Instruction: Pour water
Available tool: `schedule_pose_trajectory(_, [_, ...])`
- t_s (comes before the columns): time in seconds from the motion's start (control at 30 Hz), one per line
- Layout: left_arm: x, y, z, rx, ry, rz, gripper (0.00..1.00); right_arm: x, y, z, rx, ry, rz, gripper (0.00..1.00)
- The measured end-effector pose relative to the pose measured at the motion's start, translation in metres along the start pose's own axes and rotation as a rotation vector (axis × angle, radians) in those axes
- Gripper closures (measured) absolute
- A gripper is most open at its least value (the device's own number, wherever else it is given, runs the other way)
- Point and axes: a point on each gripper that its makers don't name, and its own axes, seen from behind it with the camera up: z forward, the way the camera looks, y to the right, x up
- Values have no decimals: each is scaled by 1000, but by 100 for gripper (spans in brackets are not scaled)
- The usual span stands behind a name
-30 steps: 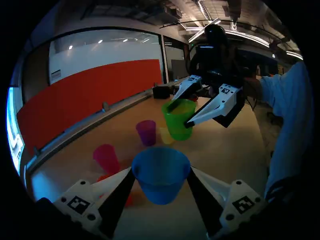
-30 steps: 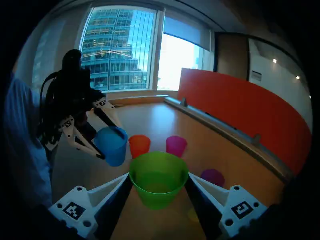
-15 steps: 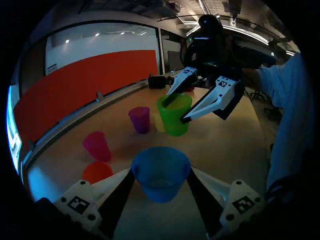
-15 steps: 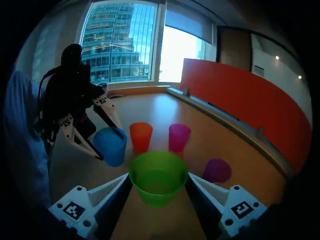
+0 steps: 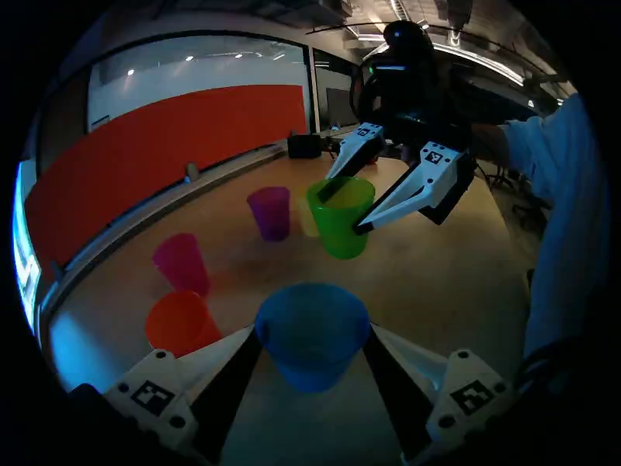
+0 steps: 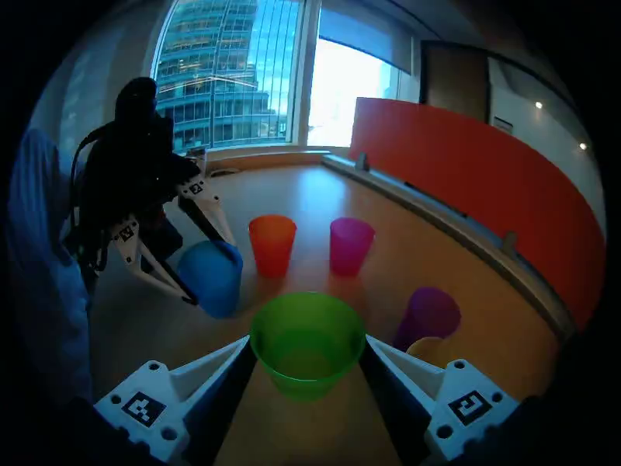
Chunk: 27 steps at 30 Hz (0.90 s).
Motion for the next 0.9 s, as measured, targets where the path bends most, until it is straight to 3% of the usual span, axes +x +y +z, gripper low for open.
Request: schedule_pose_trajectory(0.9, [-23, -10, 3, 7, -30, -31, 12, -11, -3, 10, 1, -11, 23, 9])
